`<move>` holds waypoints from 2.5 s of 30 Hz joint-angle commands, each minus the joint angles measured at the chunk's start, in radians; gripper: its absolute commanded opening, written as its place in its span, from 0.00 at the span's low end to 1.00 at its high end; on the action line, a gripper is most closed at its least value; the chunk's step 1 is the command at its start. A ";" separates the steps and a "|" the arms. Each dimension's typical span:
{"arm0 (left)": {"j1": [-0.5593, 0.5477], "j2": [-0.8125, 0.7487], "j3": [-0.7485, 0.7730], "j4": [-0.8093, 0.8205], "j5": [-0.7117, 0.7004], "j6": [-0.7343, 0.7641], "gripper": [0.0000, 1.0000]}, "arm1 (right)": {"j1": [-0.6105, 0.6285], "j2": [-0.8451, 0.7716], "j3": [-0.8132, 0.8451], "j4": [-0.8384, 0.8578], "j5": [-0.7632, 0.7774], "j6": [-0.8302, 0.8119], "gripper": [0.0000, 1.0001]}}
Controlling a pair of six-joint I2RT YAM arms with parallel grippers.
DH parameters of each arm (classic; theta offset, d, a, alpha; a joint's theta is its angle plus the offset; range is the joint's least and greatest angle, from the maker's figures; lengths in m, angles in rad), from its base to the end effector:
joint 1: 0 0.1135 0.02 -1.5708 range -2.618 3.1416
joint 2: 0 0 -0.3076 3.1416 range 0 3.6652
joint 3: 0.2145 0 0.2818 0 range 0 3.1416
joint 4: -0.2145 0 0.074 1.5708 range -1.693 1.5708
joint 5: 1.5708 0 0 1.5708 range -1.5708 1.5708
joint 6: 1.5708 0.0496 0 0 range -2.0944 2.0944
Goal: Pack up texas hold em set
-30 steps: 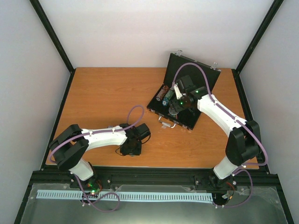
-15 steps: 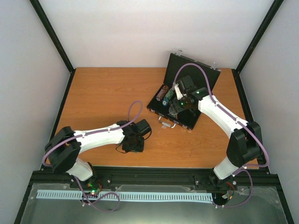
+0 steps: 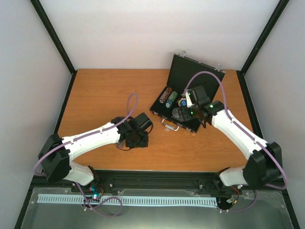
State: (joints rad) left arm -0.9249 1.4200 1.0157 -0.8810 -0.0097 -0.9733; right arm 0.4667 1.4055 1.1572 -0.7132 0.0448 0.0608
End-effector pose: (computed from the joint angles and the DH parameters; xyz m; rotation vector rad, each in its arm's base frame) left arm 0.1721 -0.2276 0.2458 -0.0734 2.9478 -0.3362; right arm 0.2883 0.1428 0.3061 -0.4940 2.4893 0.1531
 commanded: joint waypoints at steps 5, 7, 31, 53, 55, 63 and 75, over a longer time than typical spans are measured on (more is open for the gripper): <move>0.143 -0.009 0.193 -0.019 0.098 0.034 0.01 | 0.003 -0.202 -0.186 0.152 -0.107 0.167 0.79; 0.164 0.017 0.256 -0.030 0.119 0.042 0.01 | 0.004 -0.233 -0.221 0.175 -0.119 0.177 0.79; 0.222 0.275 0.787 -0.077 0.285 -0.003 0.01 | 0.201 -0.452 -0.405 0.678 -0.122 0.420 1.00; 0.222 0.270 0.827 -0.068 0.345 -0.042 0.01 | 0.248 -0.310 -0.340 0.865 -0.091 0.467 1.00; 0.223 0.268 0.826 -0.067 0.347 -0.044 0.01 | 0.248 -0.293 -0.330 0.877 -0.089 0.475 0.99; 0.222 0.248 0.821 -0.056 0.351 -0.050 0.01 | 0.250 -0.250 -0.302 0.919 -0.048 0.499 0.94; 0.222 0.200 0.787 -0.004 0.345 -0.106 0.01 | 0.265 -0.281 -0.317 0.907 0.088 0.563 0.86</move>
State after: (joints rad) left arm -0.6968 1.6745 1.7950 -0.9020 0.3115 -1.0519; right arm 0.7277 1.1641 0.8368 0.1429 0.0166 0.5900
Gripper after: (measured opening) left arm 0.418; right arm 0.871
